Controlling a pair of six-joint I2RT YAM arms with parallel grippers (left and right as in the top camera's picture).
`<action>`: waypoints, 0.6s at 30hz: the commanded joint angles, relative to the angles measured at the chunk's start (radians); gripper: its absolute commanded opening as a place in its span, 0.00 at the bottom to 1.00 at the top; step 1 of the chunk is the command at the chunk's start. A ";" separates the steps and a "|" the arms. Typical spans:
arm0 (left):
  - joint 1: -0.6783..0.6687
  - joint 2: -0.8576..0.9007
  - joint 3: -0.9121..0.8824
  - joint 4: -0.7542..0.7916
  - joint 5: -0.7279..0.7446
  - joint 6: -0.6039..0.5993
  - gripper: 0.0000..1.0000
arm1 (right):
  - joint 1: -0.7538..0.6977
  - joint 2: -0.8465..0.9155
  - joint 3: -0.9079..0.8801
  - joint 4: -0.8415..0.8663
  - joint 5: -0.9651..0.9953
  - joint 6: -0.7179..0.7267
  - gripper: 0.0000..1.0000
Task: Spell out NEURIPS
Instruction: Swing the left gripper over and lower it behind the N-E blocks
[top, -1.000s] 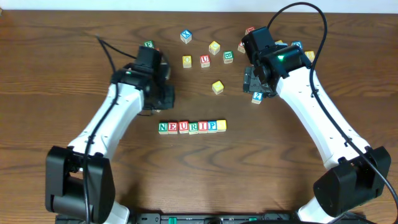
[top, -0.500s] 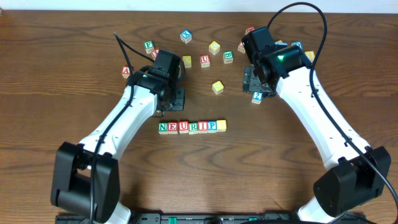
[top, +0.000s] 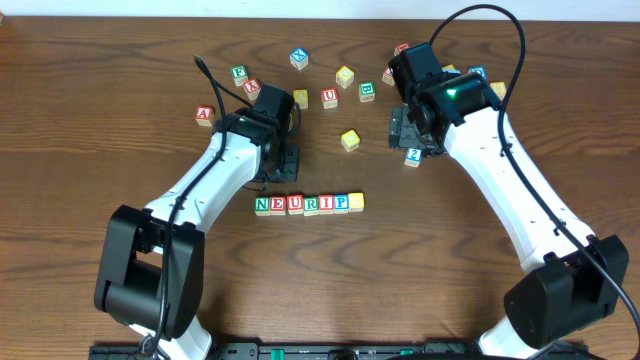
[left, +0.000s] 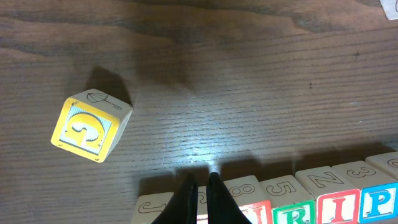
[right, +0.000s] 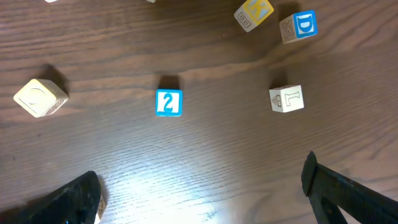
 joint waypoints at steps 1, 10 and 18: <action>-0.016 0.003 0.006 -0.003 0.003 -0.002 0.07 | -0.001 -0.019 0.025 -0.001 -0.003 0.015 0.99; -0.064 0.004 -0.006 0.028 0.002 -0.002 0.07 | -0.001 -0.019 0.025 -0.001 -0.003 0.012 0.99; -0.064 0.004 -0.064 0.082 0.002 -0.010 0.07 | -0.001 -0.019 0.026 0.005 -0.003 0.008 0.99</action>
